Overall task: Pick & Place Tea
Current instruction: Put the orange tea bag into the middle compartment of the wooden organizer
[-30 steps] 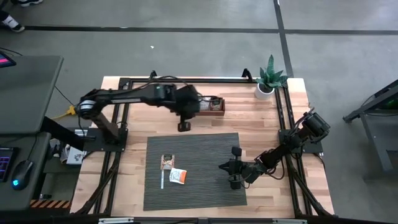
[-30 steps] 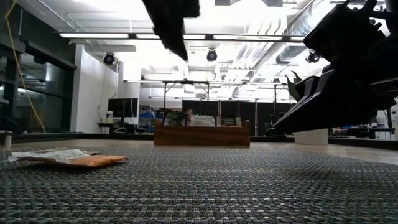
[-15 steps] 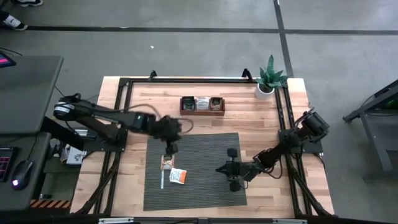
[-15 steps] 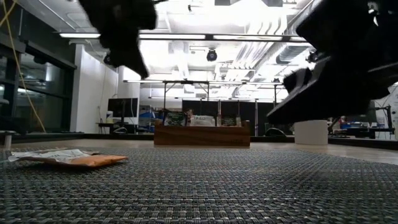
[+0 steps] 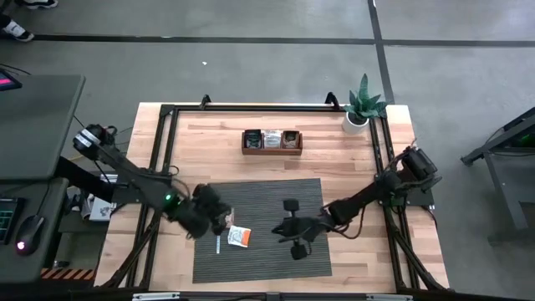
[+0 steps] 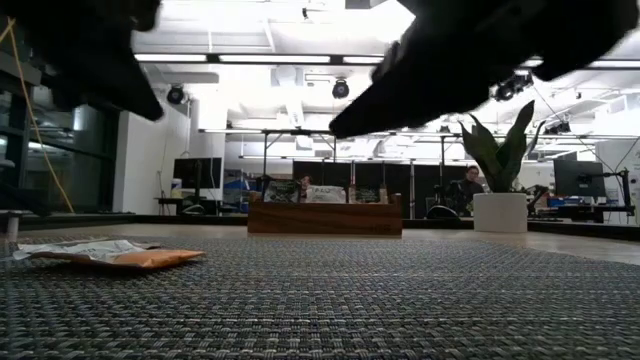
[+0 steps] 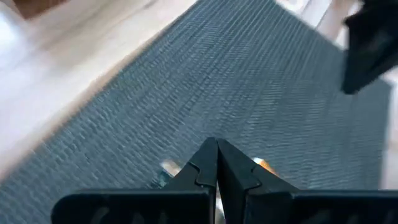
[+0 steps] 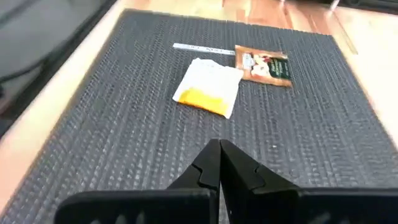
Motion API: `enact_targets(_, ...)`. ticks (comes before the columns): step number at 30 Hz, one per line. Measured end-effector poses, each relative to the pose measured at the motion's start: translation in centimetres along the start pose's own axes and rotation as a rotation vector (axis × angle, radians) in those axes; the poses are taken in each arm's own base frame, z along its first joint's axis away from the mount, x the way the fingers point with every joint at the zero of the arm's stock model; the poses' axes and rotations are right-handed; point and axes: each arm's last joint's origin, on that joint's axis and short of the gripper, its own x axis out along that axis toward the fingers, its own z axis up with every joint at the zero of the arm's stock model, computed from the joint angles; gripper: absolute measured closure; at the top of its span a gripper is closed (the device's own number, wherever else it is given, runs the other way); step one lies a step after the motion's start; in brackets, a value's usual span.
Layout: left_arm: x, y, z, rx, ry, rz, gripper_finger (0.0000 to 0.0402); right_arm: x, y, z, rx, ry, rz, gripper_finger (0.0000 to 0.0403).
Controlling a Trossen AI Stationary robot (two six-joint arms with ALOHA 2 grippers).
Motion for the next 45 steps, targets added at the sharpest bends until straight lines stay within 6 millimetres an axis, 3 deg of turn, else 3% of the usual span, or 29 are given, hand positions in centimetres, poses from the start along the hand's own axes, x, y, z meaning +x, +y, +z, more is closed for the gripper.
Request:
enact_targets(7,-1.5,-1.5,-3.1,-0.180,-0.068,-0.051,0.0401,3.3,-0.2,2.6,-0.059,0.039,0.099,0.0402)
enact_targets(14,0.3,-2.4,-5.5,-0.290,-0.012,-0.040,0.0401,7.5,0.8,2.5,-0.104,0.071,0.158,0.0402)
enact_targets(18,1.7,-2.9,-6.7,-0.331,0.021,-0.037,0.0401,8.7,1.2,2.4,-0.107,0.078,0.176,0.0402)
enact_targets(25,3.3,-3.4,-8.0,-0.381,0.042,-0.043,0.0401,9.6,1.1,2.1,-0.111,0.068,0.166,0.0403)
enact_targets(34,3.3,-3.4,-8.1,-0.387,0.052,-0.040,0.0401,10.2,-0.2,2.6,-0.128,0.007,0.140,0.0403)
enact_targets(45,3.2,-3.3,-8.3,-0.369,0.058,-0.027,0.0401,11.6,-0.3,1.3,-0.112,-0.016,0.151,0.0403)
